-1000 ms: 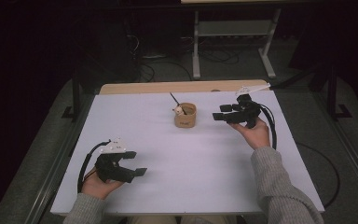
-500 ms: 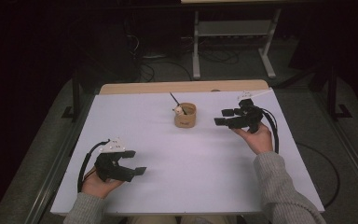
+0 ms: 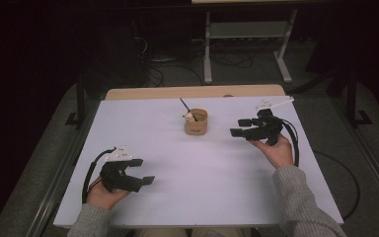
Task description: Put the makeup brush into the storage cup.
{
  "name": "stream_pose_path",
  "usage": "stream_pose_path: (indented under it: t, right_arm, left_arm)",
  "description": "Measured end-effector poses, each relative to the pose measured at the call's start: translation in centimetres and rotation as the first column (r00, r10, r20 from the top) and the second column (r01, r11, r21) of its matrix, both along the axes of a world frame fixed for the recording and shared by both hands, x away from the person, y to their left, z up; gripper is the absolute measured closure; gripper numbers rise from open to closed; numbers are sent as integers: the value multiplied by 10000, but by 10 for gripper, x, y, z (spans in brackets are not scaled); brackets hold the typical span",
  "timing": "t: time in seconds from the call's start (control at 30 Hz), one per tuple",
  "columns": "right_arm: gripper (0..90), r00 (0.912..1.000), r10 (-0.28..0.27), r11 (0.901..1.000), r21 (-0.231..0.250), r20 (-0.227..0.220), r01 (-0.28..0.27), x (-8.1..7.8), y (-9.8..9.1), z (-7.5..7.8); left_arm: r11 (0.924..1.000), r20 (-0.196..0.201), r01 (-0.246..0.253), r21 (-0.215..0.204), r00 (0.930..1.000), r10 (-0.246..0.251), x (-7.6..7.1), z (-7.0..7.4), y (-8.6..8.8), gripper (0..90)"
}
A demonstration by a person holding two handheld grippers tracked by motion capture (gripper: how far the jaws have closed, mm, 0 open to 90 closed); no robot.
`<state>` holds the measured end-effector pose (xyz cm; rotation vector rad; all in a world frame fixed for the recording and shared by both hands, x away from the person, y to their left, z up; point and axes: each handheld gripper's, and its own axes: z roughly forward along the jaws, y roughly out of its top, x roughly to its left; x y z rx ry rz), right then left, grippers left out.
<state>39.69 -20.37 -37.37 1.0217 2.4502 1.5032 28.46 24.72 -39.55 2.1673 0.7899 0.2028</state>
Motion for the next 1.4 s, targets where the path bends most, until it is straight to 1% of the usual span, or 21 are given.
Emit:
stream_pose_path:
  t: [0.13,0.27,0.33,0.4,0.43,0.63,0.67,0.8,0.87,0.93,1.03,1.07,1.2,1.3,1.4]
  right_arm:
    - [348,10000,26,10000,93,-8,-26,-5,0,-2]
    - [346,10000,69,10000,19,-30,-69,-8,0,-4]
    - [338,9998,120,9999,3,-141,-120,-10,0,-6]
    - [338,9998,138,9999,-30,-110,-139,-12,-1,-6]
    - [337,9999,152,9999,2,5,-152,-15,-2,-5]
    - [329,10000,49,9999,110,44,-49,-23,-7,-7]
    - [326,10000,73,9999,85,-22,-73,-24,-8,-8]
    - [324,10000,47,10000,52,86,-47,-30,-10,-8]
    - [322,10000,58,10000,47,69,-59,-33,-12,-9]
    - [321,9999,41,10000,76,116,-42,-35,-13,-11]
    - [310,10000,35,10000,25,5,-35,-38,-15,-13]
    - [311,10000,6,10000,21,78,-7,-40,-15,-13]
    - [303,10000,14,10000,49,87,-15,-45,-16,-16]
    - [290,10000,-18,10000,-51,60,18,-49,-18,-18]
    - [290,9999,-84,9999,64,139,83,-52,-19,-18]
  left_arm:
    - [10000,30,14,20,10000,-14,1,0,-1,213]
    - [10000,38,15,27,10000,-15,2,-1,-1,212]
    - [10000,74,-12,55,10000,12,2,-1,-1,206]
    - [10000,102,-23,75,9999,22,3,-1,-1,199]
    - [10000,152,-68,52,9999,67,3,-1,0,197]
    - [9999,232,-118,36,9997,117,3,0,-1,196]
    - [9999,249,-109,41,9996,108,3,0,-1,197]
    - [10000,295,-72,41,9995,71,3,0,-1,196]
    - [10000,318,-73,29,9995,72,3,0,-1,196]
    - [10000,323,-84,13,9994,84,3,1,-2,197]
    - [10000,314,-87,25,9995,86,3,0,-2,197]
    - [10000,292,-82,33,9995,81,2,0,-3,196]
    - [10000,290,-83,23,9995,82,3,0,-3,196]
    - [10000,271,-69,45,9996,68,3,0,-3,196]
    - [10000,281,-71,24,9996,71,3,0,-3,194]
